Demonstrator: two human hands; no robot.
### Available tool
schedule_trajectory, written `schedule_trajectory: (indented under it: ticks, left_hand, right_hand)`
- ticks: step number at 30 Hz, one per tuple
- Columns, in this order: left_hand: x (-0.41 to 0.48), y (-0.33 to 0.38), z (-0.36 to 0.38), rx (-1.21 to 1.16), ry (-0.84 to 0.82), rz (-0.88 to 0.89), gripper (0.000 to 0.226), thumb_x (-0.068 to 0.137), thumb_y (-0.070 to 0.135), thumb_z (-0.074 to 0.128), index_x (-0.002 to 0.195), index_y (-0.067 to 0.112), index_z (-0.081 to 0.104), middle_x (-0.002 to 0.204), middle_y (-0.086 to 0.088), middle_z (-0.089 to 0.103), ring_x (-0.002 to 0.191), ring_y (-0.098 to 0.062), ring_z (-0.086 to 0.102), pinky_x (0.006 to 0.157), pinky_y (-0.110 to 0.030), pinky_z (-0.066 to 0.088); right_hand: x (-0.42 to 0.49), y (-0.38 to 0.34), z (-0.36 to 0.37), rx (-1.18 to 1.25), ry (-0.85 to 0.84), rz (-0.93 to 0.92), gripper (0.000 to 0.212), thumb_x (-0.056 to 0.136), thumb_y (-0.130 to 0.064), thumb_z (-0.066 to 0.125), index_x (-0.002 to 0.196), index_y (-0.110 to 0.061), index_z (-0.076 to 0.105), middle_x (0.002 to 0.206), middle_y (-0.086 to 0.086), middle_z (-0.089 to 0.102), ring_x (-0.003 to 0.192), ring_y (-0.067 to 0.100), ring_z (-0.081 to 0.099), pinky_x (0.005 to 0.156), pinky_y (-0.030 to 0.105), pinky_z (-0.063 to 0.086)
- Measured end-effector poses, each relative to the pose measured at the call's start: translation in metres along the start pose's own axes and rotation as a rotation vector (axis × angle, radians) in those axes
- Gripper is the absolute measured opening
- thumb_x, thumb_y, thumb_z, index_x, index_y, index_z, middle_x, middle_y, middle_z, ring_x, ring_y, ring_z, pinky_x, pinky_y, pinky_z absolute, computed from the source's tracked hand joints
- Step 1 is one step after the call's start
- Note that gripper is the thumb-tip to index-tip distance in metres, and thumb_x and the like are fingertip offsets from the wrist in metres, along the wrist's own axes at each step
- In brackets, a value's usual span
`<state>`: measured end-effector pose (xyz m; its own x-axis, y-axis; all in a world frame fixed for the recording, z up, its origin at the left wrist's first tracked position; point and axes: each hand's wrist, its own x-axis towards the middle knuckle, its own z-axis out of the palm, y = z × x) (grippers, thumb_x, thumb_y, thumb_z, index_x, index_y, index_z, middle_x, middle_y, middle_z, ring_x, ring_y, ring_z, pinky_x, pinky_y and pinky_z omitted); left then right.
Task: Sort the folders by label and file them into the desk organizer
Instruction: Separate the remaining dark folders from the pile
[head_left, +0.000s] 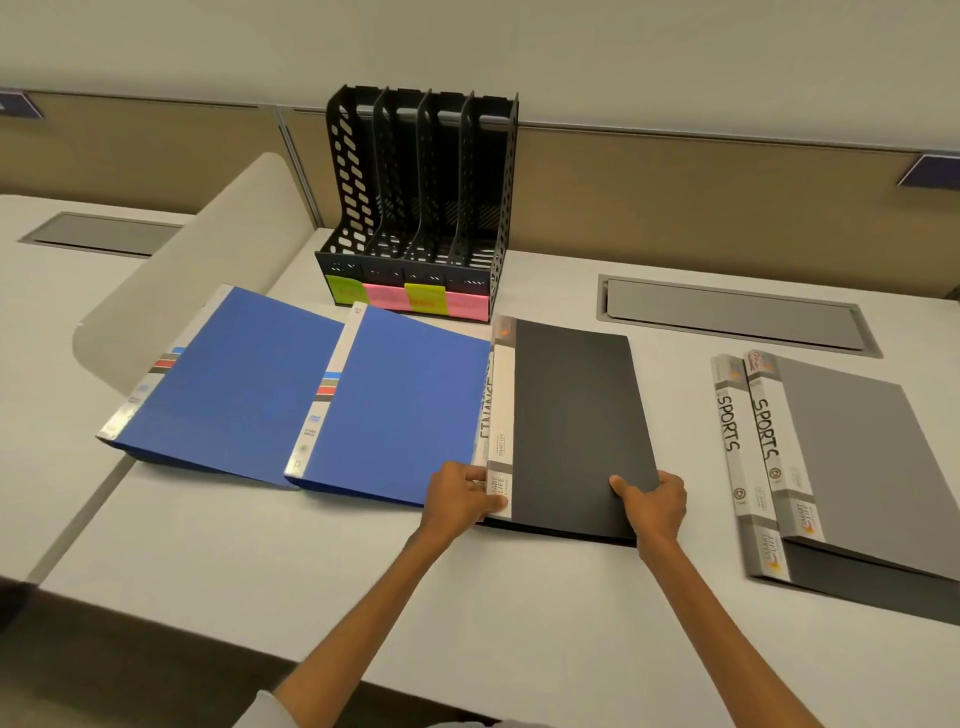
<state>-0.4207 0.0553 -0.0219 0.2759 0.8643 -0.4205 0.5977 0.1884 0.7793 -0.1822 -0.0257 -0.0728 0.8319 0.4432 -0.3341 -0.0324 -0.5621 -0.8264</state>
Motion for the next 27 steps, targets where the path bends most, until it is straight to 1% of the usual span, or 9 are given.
schedule_trajectory:
  ticks: [2, 5, 8, 10, 13, 17, 20, 23, 27]
  left_hand:
    - [-0.001, -0.002, 0.0, 0.02, 0.042, 0.022, 0.042, 0.077, 0.012, 0.082, 0.116, 0.008, 0.068, 0.129, -0.009, 0.064, 0.097, -0.026, 0.071, 0.068, -0.023, 0.06]
    - [-0.003, -0.004, 0.001, 0.065, 0.131, 0.05, 0.032, 0.078, 0.012, 0.081, 0.107, 0.008, 0.07, 0.126, -0.008, 0.065, 0.098, -0.025, 0.071, 0.06, -0.013, 0.053]
    - [-0.002, -0.006, 0.001, 0.113, 0.191, 0.066, 0.02, 0.08, 0.01, 0.078, 0.099, 0.007, 0.071, 0.122, -0.009, 0.068, 0.102, -0.026, 0.069, 0.063, -0.012, 0.051]
    - [-0.001, -0.005, -0.001, 0.123, 0.193, 0.07, 0.02, 0.079, 0.013, 0.079, 0.097, 0.008, 0.072, 0.118, -0.008, 0.07, 0.098, -0.024, 0.07, 0.064, -0.013, 0.051]
    - [0.0, -0.005, -0.002, 0.141, 0.188, 0.07, 0.029, 0.077, 0.017, 0.081, 0.103, 0.01, 0.07, 0.117, -0.007, 0.071, 0.094, -0.023, 0.071, 0.07, -0.02, 0.055]
    - [-0.002, -0.005, 0.0, 0.149, 0.207, 0.114, 0.046, 0.08, 0.02, 0.079, 0.122, 0.012, 0.061, 0.126, -0.005, 0.066, 0.1, -0.022, 0.069, 0.078, -0.026, 0.056]
    - [-0.002, -0.002, 0.001, 0.151, 0.235, 0.153, 0.047, 0.082, 0.021, 0.077, 0.125, 0.013, 0.06, 0.129, -0.005, 0.064, 0.103, -0.023, 0.068, 0.078, -0.029, 0.056]
    - [-0.001, 0.001, 0.005, 0.146, 0.216, 0.15, 0.053, 0.081, 0.021, 0.078, 0.129, 0.012, 0.058, 0.13, -0.007, 0.063, 0.108, -0.026, 0.067, 0.079, -0.031, 0.056]
    - [-0.003, 0.001, 0.011, 0.164, 0.226, 0.158, 0.057, 0.083, 0.02, 0.077, 0.133, 0.011, 0.052, 0.134, -0.009, 0.06, 0.109, -0.029, 0.066, 0.072, -0.026, 0.053]
  right_hand:
    - [-0.003, 0.001, 0.003, -0.047, 0.013, -0.01, 0.058, 0.073, -0.02, 0.084, 0.12, -0.002, 0.055, 0.121, 0.016, 0.055, 0.109, 0.035, 0.055, 0.094, 0.049, 0.052]
    - [-0.01, -0.002, 0.007, -0.224, 0.058, 0.007, 0.065, 0.075, -0.027, 0.082, 0.127, -0.004, 0.05, 0.128, 0.018, 0.048, 0.122, 0.038, 0.041, 0.101, 0.05, 0.041]
    - [-0.015, -0.004, 0.01, -0.297, 0.066, 0.002, 0.071, 0.077, -0.028, 0.08, 0.135, -0.007, 0.044, 0.138, 0.018, 0.04, 0.129, 0.038, 0.033, 0.105, 0.049, 0.032]
    - [-0.016, -0.004, 0.012, -0.323, 0.057, -0.028, 0.071, 0.079, -0.026, 0.078, 0.139, -0.01, 0.042, 0.143, 0.017, 0.036, 0.132, 0.037, 0.031, 0.108, 0.05, 0.03]
    - [-0.017, -0.004, 0.015, -0.347, 0.04, -0.063, 0.065, 0.083, -0.022, 0.074, 0.14, -0.013, 0.043, 0.146, 0.016, 0.035, 0.134, 0.036, 0.03, 0.11, 0.05, 0.028]
    - [-0.017, -0.004, 0.014, -0.345, 0.021, -0.084, 0.059, 0.085, -0.021, 0.073, 0.138, -0.015, 0.047, 0.144, 0.014, 0.037, 0.134, 0.034, 0.032, 0.109, 0.05, 0.029]
    - [-0.017, -0.005, 0.012, -0.338, 0.003, -0.08, 0.057, 0.084, -0.021, 0.073, 0.136, -0.016, 0.049, 0.143, 0.013, 0.038, 0.133, 0.033, 0.033, 0.109, 0.049, 0.03]
    - [-0.017, -0.007, 0.009, -0.318, -0.036, -0.091, 0.054, 0.084, -0.021, 0.073, 0.133, -0.017, 0.05, 0.141, 0.013, 0.039, 0.132, 0.033, 0.035, 0.107, 0.049, 0.032]
    - [-0.014, -0.006, 0.001, -0.296, -0.071, -0.115, 0.052, 0.085, -0.021, 0.072, 0.132, -0.017, 0.051, 0.138, 0.012, 0.043, 0.129, 0.032, 0.039, 0.106, 0.047, 0.034]
